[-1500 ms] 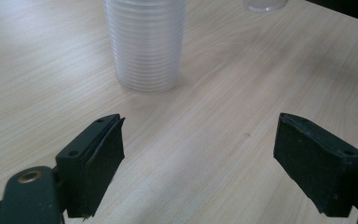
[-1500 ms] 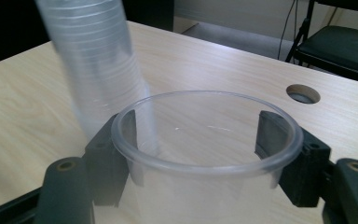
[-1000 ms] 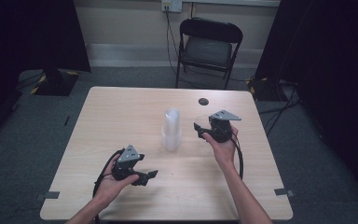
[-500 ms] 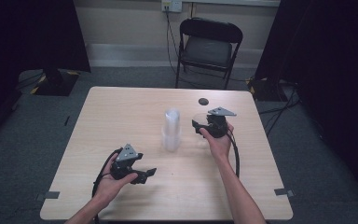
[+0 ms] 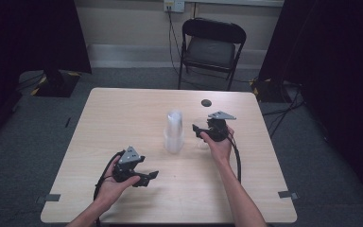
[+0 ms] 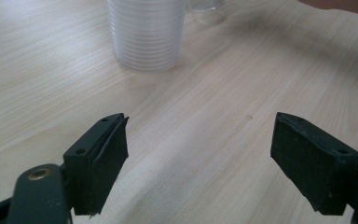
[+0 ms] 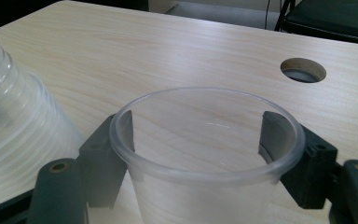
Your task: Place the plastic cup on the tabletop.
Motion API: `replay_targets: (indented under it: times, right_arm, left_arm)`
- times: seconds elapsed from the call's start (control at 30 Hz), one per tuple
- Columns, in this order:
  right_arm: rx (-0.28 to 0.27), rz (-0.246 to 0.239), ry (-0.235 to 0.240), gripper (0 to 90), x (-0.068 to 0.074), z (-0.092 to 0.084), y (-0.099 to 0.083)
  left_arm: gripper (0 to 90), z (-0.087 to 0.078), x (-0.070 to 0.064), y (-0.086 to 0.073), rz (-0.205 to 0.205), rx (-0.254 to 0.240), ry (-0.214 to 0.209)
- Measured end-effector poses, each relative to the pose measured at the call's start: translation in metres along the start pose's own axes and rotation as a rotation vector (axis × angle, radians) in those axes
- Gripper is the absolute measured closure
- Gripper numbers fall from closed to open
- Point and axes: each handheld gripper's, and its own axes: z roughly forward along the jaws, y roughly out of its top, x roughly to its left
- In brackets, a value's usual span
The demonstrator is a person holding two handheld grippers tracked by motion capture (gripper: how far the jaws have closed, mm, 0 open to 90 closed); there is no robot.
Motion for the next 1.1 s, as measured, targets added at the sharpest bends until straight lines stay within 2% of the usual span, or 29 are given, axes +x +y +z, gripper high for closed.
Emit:
replay_targets:
  times: [0.5, 0.6, 0.67, 0.73, 0.77, 0.93, 1.1]
  right_arm:
    - [0.020, -0.035, 0.015, 29.1, -0.002, -0.016, -0.020]
    - [0.020, -0.028, 0.015, 29.2, -0.003, -0.017, -0.021]
    - [0.024, -0.036, 0.015, 29.0, -0.002, -0.018, -0.022]
    - [0.033, -0.035, 0.022, 28.2, -0.002, -0.018, -0.022]
    - [0.040, -0.033, 0.032, 27.3, -0.002, -0.018, -0.023]
    - [0.061, -0.015, 0.044, 21.4, -0.003, -0.017, -0.029]
    - [0.078, -0.010, 0.047, 19.0, -0.002, -0.018, -0.032]
  left_arm:
    - [18.8, 0.001, -0.001, -0.001, -0.002, 0.007, 0.002]
    - [19.0, 0.000, -0.001, 0.000, -0.028, 0.015, -0.026]
    - [19.0, 0.000, -0.003, 0.000, 0.001, 0.011, -0.018]
    - [17.5, -0.001, -0.004, 0.001, -0.012, -0.001, -0.011]
    - [17.4, -0.002, -0.004, 0.001, -0.003, -0.006, 0.000]
    - [17.4, -0.002, -0.002, 0.000, -0.024, -0.008, -0.008]
    - [17.5, -0.002, -0.001, -0.001, -0.016, -0.004, 0.003]
